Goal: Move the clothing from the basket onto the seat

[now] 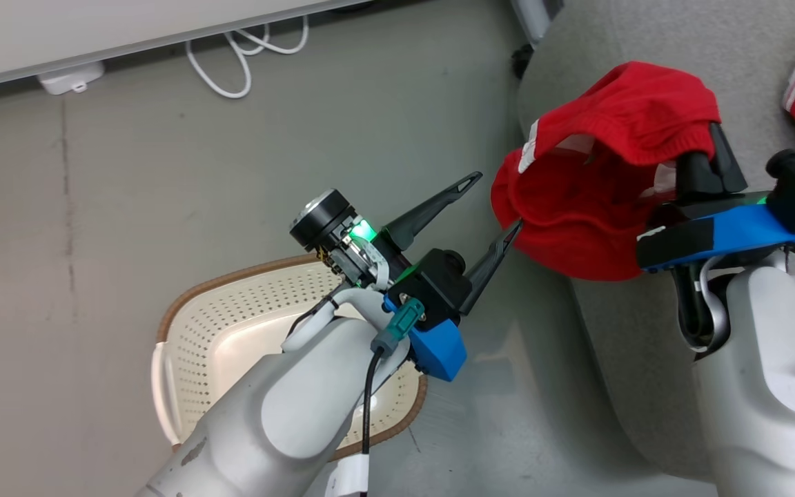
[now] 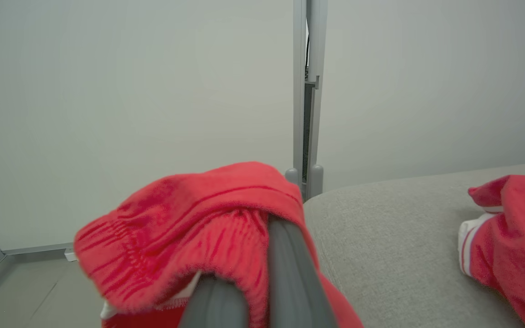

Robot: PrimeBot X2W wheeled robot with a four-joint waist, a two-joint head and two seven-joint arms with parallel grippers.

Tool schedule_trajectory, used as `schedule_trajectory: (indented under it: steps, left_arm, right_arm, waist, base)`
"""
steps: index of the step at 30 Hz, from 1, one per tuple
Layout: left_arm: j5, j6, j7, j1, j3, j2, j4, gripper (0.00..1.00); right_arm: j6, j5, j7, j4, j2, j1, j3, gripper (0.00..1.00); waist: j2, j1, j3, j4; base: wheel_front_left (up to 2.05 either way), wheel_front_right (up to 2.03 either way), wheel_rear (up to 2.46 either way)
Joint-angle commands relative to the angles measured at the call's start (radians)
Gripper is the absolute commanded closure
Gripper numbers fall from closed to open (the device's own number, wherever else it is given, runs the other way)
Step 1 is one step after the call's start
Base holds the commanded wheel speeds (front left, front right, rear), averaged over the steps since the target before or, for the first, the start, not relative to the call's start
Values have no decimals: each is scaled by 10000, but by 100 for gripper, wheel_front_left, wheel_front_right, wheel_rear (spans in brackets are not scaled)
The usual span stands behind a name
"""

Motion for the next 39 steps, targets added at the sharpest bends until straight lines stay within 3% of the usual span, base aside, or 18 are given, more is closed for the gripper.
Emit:
schedule_trajectory:
  steps: [1,14,29,39]
  left_arm:
    - [35,-57,-51,149,-117,74,-39,0]
    - [45,-203,-51,366,-654,46,-47,0]
    - [-67,-168,-51,386,-691,4,-107,0]
    - [9,-71,-51,102,-526,139,-206,0]
  right_arm:
    - [1,35,-5,-163,-6,187,-185,100]
    - [1,52,-6,-520,-6,871,-1228,100]
    - [1,122,-6,-735,-6,1188,-1406,100]
    - [1,-264,-6,-1414,-16,208,-1431,100]
  waist:
    - [0,0,144,-370]
    - [0,0,294,-1338]
    - [0,0,240,-1397]
    - [0,0,556,-1316]
  base:
    - [0,0,0]
    - [0,0,0]
    - [0,0,0]
    - [0,0,0]
